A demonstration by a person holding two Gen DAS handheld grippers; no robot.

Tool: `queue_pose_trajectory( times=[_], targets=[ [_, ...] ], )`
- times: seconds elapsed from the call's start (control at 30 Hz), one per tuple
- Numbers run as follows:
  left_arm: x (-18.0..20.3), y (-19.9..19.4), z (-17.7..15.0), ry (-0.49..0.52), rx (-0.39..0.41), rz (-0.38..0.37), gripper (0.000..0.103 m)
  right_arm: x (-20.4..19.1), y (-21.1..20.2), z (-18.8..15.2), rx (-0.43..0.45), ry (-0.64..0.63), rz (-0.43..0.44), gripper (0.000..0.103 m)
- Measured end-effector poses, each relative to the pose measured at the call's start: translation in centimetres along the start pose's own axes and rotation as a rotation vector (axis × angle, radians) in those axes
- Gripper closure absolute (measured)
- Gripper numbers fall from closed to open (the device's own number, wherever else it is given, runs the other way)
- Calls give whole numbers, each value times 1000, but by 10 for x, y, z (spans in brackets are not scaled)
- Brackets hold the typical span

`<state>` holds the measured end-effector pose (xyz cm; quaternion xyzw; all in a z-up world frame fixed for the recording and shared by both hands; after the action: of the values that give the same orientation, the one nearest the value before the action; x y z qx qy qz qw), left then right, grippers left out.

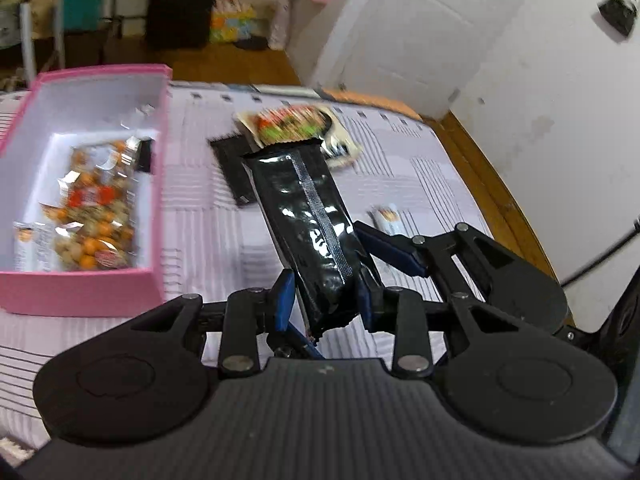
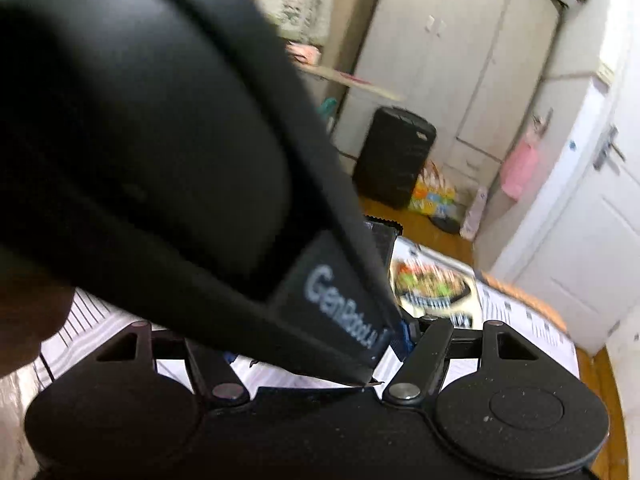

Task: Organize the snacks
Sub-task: 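Carry the black bar into the pink box and open the left tool, then grasp another black bar with the left tool while the right tool grasps a white bar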

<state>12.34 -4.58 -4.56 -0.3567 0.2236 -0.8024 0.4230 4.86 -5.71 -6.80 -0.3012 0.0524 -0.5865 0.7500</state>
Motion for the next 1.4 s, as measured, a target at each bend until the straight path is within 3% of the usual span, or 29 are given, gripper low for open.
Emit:
queue_pose_trajectory(
  times=[0.13, 0.33, 0.63, 0.77, 0.87, 0.93, 1.07, 1.1, 1.17, 1.23, 1.27, 1.4],
  targets=[
    [-21, -21, 13, -32, 59, 37, 73, -21, 5, 24, 46, -54, 49, 31],
    [-69, -46, 36, -81, 78, 120, 73, -56, 33, 54, 90, -104, 152, 31],
    [-168, -24, 46, -202, 9, 256, 73, -106, 118, 57, -17, -13, 324, 31],
    [-199, -10, 39, -267, -33, 281, 73, -108, 130, 52, -70, 48, 382, 21],
    [-208, -9, 34, -311, -12, 262, 66, -94, 113, 49, -58, 63, 396, 17],
    [-203, -15, 34, -284, 12, 294, 56, -77, 97, 46, -42, 56, 396, 17],
    [-178, -35, 42, -198, 87, 352, 51, -37, 62, 32, -16, 54, 373, 16],
    [-169, -40, 46, -182, 96, 350, 50, -12, 59, 29, -10, 57, 363, 16],
    [-151, -47, 52, -152, 103, 326, 50, 20, 41, 26, 3, 66, 341, 16],
    [-130, -50, 60, -111, 101, 301, 50, 67, 72, 60, 7, 79, 317, 16],
    [-120, -50, 62, -87, 91, 277, 50, 82, 57, 64, 1, 90, 305, 16],
    [-80, -39, 69, -33, 43, 215, 49, 135, 31, 53, -19, 124, 257, 16]
  ],
)
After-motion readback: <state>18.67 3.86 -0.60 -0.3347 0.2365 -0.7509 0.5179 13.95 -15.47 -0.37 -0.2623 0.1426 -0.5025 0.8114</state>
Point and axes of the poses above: each gripper's, at about its wrist camera, not at the fingertips, and y roughly the way its jaws point, x to its right, z to its top, the point moved 3 cm from there along y, roughly the way its jaws point, and after that the axes turned 5 degrees about x, right-handed, at the moved point
